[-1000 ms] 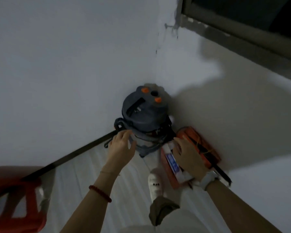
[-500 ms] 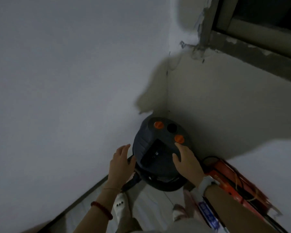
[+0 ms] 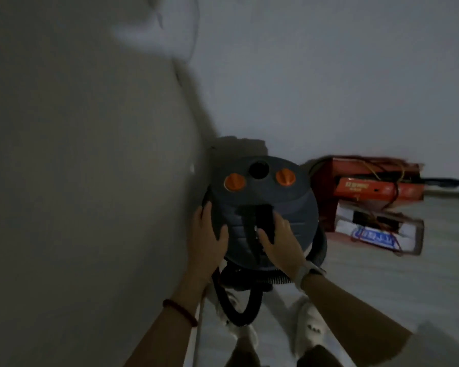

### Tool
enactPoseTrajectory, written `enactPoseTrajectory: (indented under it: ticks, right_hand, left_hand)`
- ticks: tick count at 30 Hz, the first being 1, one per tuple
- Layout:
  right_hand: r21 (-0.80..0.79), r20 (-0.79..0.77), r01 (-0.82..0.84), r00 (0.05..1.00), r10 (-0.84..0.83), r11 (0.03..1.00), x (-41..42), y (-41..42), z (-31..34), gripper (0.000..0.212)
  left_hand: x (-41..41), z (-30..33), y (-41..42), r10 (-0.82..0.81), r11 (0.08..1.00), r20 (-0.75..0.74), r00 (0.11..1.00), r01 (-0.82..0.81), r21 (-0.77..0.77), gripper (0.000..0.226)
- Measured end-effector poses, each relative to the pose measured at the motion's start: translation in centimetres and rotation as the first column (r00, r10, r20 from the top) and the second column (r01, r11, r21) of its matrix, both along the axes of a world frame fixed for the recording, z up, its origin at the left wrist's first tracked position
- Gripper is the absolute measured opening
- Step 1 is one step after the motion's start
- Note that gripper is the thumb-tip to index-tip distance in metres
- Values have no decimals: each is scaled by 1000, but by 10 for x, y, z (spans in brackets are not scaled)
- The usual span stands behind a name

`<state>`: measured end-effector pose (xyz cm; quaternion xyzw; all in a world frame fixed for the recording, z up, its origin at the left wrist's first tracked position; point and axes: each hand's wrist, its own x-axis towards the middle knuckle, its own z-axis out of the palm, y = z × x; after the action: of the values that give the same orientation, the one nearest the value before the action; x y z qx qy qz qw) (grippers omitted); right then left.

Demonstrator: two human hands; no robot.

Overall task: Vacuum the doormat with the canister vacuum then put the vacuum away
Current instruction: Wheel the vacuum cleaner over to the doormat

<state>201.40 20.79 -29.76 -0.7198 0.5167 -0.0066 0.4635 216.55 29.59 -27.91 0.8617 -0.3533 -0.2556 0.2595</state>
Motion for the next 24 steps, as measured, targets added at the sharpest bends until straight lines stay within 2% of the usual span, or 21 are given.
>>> enactPoseTrajectory:
  ticks: [2,4,8,10,17,21,24]
  right_hand:
    - [-36,-1,68,998,-68,997,10,5,-12,69]
    - [-67,10,101,995,-101,993,17,8,-25,72]
    - [-92,86,177,982,-169,980,21,14,-46,67]
    - [-90,114,203,975,-192,975,20,16,-52,64]
    - [-259,160,296,952,-261,920,6,47,-60,69]
    - [-190,178,333,937,-301,924,-20,74,-56,67]
    - [-181,122,333,941,-315,925,-48,91,-50,63]
  left_hand:
    - [8,-13,-19,-22,998,11,1000,22,-65,66]
    - [17,-27,-38,-79,993,88,993,87,-85,69]
    - [23,-62,-57,-333,943,247,910,322,83,70]
    - [22,-75,-58,-388,919,291,874,392,46,65]
    - [13,-97,-36,-374,896,438,818,441,-59,45]
    - [-9,-104,-8,-348,890,486,802,446,-97,41]
    - [-33,-111,15,-349,852,518,781,494,-170,44]
